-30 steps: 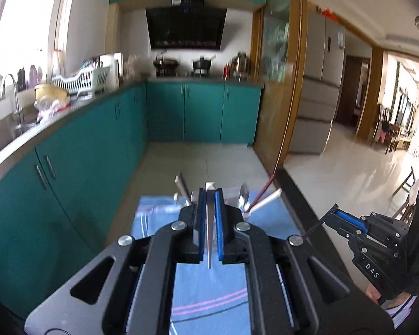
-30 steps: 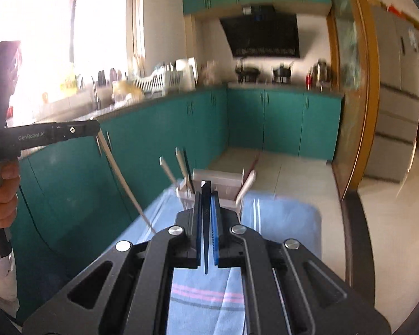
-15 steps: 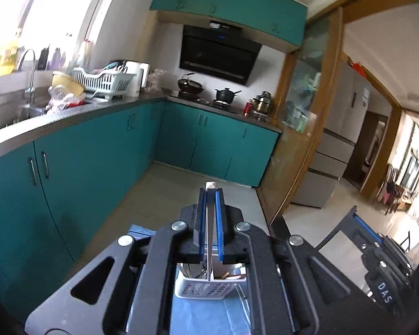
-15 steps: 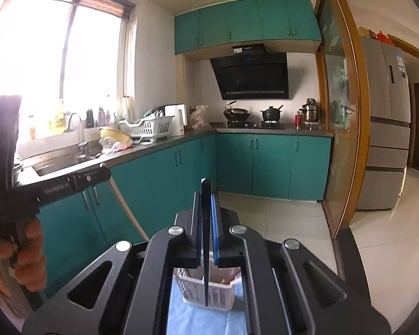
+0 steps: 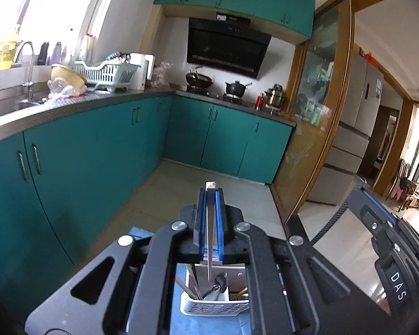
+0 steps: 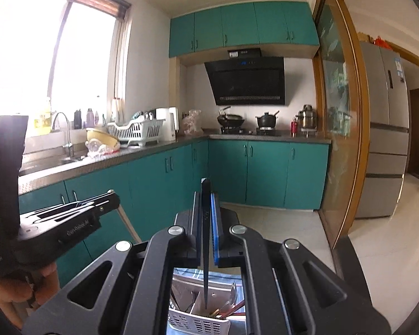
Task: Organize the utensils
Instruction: 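Grasp the white chopstick with the left tool while the right tool carries the black one to the holder, then open both tools over the holder and pull them back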
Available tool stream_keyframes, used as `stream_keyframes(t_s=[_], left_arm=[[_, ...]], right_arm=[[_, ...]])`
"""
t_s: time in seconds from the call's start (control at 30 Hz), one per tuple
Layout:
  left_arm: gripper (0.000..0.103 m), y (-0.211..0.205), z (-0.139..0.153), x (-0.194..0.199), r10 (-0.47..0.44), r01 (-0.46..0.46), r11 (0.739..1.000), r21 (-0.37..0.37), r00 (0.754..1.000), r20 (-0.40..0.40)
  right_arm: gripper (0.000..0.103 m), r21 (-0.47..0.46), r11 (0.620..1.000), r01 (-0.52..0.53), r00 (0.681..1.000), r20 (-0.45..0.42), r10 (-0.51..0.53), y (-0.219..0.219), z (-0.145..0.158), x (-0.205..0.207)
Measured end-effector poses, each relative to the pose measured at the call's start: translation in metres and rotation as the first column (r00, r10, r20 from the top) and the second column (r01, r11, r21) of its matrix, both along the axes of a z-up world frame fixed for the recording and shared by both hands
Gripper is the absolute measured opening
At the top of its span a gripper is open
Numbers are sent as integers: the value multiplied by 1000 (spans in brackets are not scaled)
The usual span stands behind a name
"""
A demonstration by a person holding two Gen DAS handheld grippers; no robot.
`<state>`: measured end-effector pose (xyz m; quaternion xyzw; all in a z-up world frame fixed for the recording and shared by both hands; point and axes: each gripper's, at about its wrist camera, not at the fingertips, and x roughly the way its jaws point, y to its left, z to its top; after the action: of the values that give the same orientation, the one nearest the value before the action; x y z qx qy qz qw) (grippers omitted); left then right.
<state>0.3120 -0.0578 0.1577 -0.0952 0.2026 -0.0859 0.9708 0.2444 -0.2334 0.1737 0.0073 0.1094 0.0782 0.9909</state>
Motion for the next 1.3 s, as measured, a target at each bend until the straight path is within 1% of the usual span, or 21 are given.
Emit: stream_keyframes(t_s=[0.13, 0.33, 0.63, 0.87, 0.9, 0.93, 0.97, 1.0, 1.03, 1.07, 1.1, 1.13, 1.17, 1.2, 1.23, 1.27, 1.3], left_arm=[[6, -6, -21, 16, -4, 4, 1000, 4, 1000, -30], [6, -12, -38, 25, -7, 8, 999, 40, 999, -34], [6, -26, -70, 18, -22, 23, 993, 114, 1000, -14], [7, -27, -88, 19, -26, 31, 992, 119, 999, -47], [13, -27, -89, 19, -27, 32, 992, 120, 998, -49], [24, -27, -89, 17, -27, 33, 992, 122, 998, -51], [28, -27, -89, 15, -25, 31, 992, 124, 999, -48], [34, -26, -88, 12, -24, 29, 992, 126, 999, -41], [40, -25, -87, 9, -28, 33, 991, 127, 999, -37], [44, -26, -87, 6, -33, 37, 991, 129, 999, -34], [54, -25, -85, 3, -36, 40, 990, 132, 999, -27], [64, -24, -84, -4, -33, 35, 990, 139, 999, -16], [67, -23, -83, -11, -29, 29, 989, 146, 1000, -2], [72, -22, -82, -20, -30, 27, 988, 153, 999, 15], [78, -21, -80, -27, -31, 26, 987, 160, 999, 30], [81, -20, -80, -36, -29, 21, 985, 172, 998, 47], [85, -19, -80, -46, -25, 13, 982, 189, 998, 63]], right_arm=[[7, 14, 1000, -3, 1000, -19, 3, -2, -16, 12], [7, 50, 999, -12, 1000, -28, 14, -8, -29, 26], [7, 34, 999, -5, 996, -88, 8, -5, -67, 44], [7, 13, 1000, 9, 990, -141, -7, -5, -86, 50], [8, 9, 1000, 13, 990, -143, -12, -5, -87, 49], [16, 4, 1000, 21, 990, -142, -20, -5, -87, 47], [22, 5, 1000, 25, 990, -136, -24, -6, -87, 45], [35, 7, 1000, 30, 992, -124, -29, -6, -85, 40], [42, 9, 999, 33, 993, -116, -31, -7, -84, 37], [44, 12, 999, 34, 994, -100, -32, -7, -81, 30], [50, 11, 999, 33, 996, -88, -31, -7, -78, 24], [62, 7, 999, 34, 997, -77, -33, -7, -76, 17], [68, 0, 999, 42, 998, -56, -42, -6, -73, 7], [77, -2, 999, 47, 998, -37, -47, -7, -71, -2], [84, -3, 999, 47, 999, -19, -47, -8, -68, -11], [88, -7, 999, 43, 999, 8, -43, -8, -65, -26], [96, -10, 999, 43, 999, 24, -43, -9, -64, -35]])
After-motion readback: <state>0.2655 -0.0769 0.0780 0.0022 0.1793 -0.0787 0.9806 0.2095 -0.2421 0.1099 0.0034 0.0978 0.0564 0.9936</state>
